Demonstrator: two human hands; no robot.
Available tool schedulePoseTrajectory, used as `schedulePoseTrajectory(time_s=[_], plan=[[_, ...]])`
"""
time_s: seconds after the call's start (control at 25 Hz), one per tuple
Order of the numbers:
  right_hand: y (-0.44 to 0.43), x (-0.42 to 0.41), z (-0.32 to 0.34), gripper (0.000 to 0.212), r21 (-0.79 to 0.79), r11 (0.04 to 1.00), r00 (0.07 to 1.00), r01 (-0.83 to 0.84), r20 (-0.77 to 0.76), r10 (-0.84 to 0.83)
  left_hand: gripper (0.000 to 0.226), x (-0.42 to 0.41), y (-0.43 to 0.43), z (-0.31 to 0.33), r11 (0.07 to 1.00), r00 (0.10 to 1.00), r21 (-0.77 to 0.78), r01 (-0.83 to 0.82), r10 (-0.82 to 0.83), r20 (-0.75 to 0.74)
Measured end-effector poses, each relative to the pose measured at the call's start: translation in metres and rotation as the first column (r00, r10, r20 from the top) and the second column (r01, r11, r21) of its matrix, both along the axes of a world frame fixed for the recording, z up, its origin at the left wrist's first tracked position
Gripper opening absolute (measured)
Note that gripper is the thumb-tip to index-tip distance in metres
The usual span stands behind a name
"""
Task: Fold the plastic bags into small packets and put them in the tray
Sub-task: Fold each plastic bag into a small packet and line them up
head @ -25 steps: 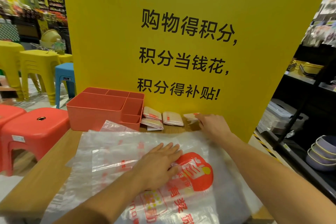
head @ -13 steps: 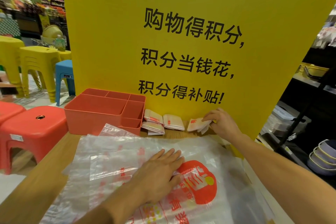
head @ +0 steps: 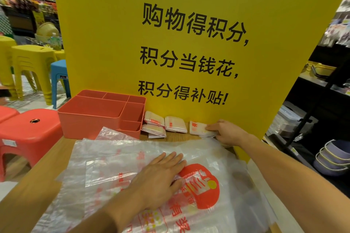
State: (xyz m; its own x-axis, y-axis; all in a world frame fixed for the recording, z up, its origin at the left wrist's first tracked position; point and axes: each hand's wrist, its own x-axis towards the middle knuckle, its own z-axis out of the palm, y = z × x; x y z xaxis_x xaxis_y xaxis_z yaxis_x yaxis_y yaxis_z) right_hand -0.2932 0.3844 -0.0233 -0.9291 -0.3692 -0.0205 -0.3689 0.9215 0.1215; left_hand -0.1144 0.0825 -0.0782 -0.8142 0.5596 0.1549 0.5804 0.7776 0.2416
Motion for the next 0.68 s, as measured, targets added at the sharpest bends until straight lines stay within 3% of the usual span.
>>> schedulePoseTrajectory(time_s=[0.24,0.48,0.68], plan=[[-0.008,-0.012,0.009,0.051,-0.106,0.994,0.992,0.025,0.124,-0.011,0.062,0.0,0.0,0.0,1.0,1.0,0.007,-0.006,0.006,0.006],[-0.017,-0.014,-0.013,0.047,-0.304,0.947,0.993,0.106,0.072,-0.088,0.063,0.0,0.0,0.0,1.0,1.0,0.004,-0.005,0.005,0.026],[-0.023,-0.01,-0.019,0.046,-0.376,0.917,0.991,0.134,0.045,-0.126,0.063,0.001,0.0,0.001,1.0,1.0,-0.006,-0.004,0.004,0.03]])
